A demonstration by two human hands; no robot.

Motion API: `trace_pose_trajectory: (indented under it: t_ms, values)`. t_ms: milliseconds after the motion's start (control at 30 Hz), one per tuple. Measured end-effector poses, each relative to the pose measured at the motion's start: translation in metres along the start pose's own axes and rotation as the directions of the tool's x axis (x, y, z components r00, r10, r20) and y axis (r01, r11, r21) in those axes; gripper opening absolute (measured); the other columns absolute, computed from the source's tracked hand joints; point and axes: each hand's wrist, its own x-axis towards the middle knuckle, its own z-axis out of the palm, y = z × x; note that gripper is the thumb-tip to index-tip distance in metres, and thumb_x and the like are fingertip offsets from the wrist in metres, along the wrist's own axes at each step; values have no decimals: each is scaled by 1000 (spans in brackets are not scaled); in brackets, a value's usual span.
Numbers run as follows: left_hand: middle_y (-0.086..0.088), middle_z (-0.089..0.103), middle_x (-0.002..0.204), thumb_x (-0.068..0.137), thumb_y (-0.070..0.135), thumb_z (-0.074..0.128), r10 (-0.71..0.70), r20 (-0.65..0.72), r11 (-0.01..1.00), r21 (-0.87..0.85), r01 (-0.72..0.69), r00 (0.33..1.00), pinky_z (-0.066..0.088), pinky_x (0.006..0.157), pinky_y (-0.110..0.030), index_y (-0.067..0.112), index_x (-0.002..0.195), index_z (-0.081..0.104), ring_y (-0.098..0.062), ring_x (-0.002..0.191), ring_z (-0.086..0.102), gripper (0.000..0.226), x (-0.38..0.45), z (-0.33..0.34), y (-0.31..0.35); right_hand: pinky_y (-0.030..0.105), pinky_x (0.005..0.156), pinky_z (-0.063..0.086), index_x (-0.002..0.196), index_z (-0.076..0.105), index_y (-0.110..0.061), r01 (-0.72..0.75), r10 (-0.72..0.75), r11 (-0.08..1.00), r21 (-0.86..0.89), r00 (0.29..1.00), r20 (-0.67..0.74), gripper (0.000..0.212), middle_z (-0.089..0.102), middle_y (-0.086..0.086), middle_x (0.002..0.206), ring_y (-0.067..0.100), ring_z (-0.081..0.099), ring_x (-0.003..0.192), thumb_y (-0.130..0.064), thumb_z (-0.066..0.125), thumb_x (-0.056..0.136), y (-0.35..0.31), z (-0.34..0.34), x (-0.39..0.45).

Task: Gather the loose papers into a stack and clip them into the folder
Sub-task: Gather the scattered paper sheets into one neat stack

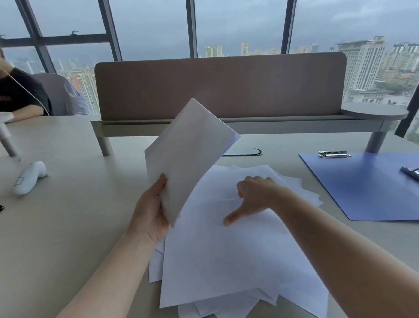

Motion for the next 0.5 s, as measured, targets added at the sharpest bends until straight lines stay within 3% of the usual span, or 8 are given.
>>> trace_pose_trajectory:
  t_ms: [100,167,233,333,433,500]
  values:
    - [-5,70,55,102,31,45,-13,9,1000,-20,13,1000,44,33,-16,8,54,76,-14,37,63,62,-3,2,1,34,77,37,102,57,-18,1,-1,999,37,1000,3,92,61,-3,99,20,53,90,-89,68,45,3,-3,-8]
    - [-5,70,55,101,31,46,-21,-7,999,-33,21,1000,43,33,-15,8,68,75,-13,37,63,50,-4,1,4,32,69,40,102,54,-19,10,-13,992,126,1000,23,84,59,-7,94,18,55,88,-79,77,48,9,-5,-14]
    - [-3,70,55,101,31,47,-10,-25,1000,-12,10,1000,43,33,-15,10,84,66,-11,37,63,33,-6,1,7,32,71,45,101,54,-21,24,-31,974,224,999,29,69,56,-9,94,17,56,88,-64,84,56,19,-3,-19]
    - [-1,70,55,101,28,47,25,-43,999,30,-24,999,44,34,-16,11,91,63,-11,39,64,26,-5,1,8,29,59,38,85,61,-8,31,-41,928,371,999,18,40,54,-3,74,16,50,65,-40,82,73,37,6,-34]
    - [1,76,68,101,27,48,70,-26,997,46,-69,997,49,39,-19,13,117,61,-11,51,70,25,1,-2,8,28,58,36,85,62,0,-21,32,842,538,999,-10,36,52,2,69,17,47,60,-34,73,84,47,18,-53]
    - [1,77,73,100,27,50,81,-11,996,47,-80,997,50,41,-19,15,124,59,-11,55,72,28,5,-4,7,29,60,47,85,68,-3,-89,172,670,737,984,-38,24,65,6,70,20,58,61,-26,69,89,50,24,-56]
